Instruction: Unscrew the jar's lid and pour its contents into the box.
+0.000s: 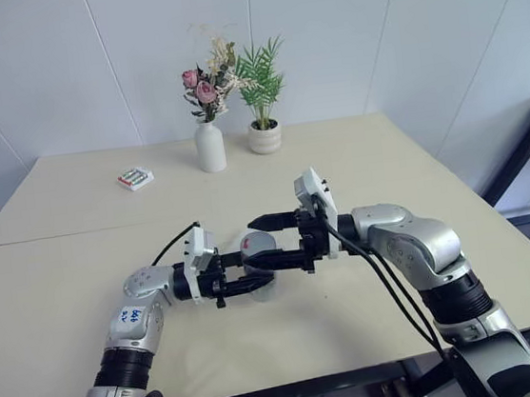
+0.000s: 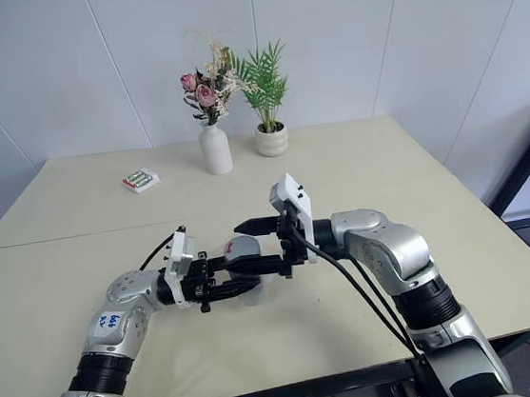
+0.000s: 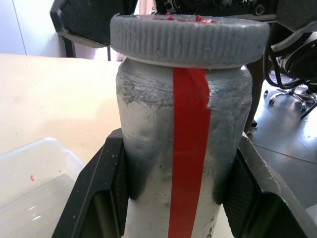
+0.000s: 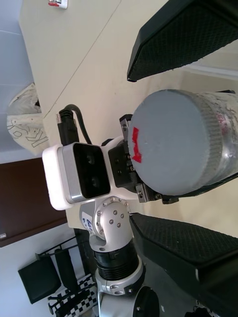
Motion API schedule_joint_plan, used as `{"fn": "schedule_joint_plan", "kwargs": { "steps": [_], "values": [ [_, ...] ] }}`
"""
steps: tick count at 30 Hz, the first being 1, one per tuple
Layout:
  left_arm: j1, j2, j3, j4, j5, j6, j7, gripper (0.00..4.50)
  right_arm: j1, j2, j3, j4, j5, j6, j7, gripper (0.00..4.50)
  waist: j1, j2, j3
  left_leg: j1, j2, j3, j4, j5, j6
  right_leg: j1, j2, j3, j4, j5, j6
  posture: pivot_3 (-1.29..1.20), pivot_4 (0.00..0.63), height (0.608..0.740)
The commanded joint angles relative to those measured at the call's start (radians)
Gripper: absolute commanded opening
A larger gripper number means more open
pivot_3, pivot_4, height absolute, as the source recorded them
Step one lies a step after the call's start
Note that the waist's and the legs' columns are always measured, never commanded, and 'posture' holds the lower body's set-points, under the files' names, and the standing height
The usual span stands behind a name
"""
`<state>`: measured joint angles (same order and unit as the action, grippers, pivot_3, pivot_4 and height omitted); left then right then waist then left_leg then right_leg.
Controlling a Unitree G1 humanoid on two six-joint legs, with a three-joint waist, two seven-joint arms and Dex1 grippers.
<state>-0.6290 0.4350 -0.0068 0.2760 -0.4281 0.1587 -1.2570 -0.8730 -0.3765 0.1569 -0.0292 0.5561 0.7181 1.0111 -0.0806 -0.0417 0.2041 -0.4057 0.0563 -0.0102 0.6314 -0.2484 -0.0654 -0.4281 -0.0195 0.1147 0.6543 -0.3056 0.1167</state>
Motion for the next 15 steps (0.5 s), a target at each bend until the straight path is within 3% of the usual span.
{"fn": "schedule_joint_plan", "kwargs": {
  "steps": [1,15],
  "values": [
    [0.002,-0.005,0.006,-0.044,-0.014,-0.013,0.0,2.03,-0.022,0.011,-0.002,-0.003,-0.006,-0.025,0.006,4.48,0.0,0.0,0.0,0.0,0.0,0.0,0.0,0.0,0.0,0.0,0.0,0.0,0.0,0.0,0.0,0.0,0.15,0.74],
    [0.0,-0.001,0.008,-0.043,-0.014,-0.012,-0.001,2.03,-0.014,0.016,0.004,0.016,-0.03,-0.036,0.017,4.48,0.0,0.0,0.0,0.0,0.0,0.0,0.0,0.0,0.0,0.0,0.0,0.0,0.0,0.0,0.0,0.0,0.15,0.74]
  ]
}}
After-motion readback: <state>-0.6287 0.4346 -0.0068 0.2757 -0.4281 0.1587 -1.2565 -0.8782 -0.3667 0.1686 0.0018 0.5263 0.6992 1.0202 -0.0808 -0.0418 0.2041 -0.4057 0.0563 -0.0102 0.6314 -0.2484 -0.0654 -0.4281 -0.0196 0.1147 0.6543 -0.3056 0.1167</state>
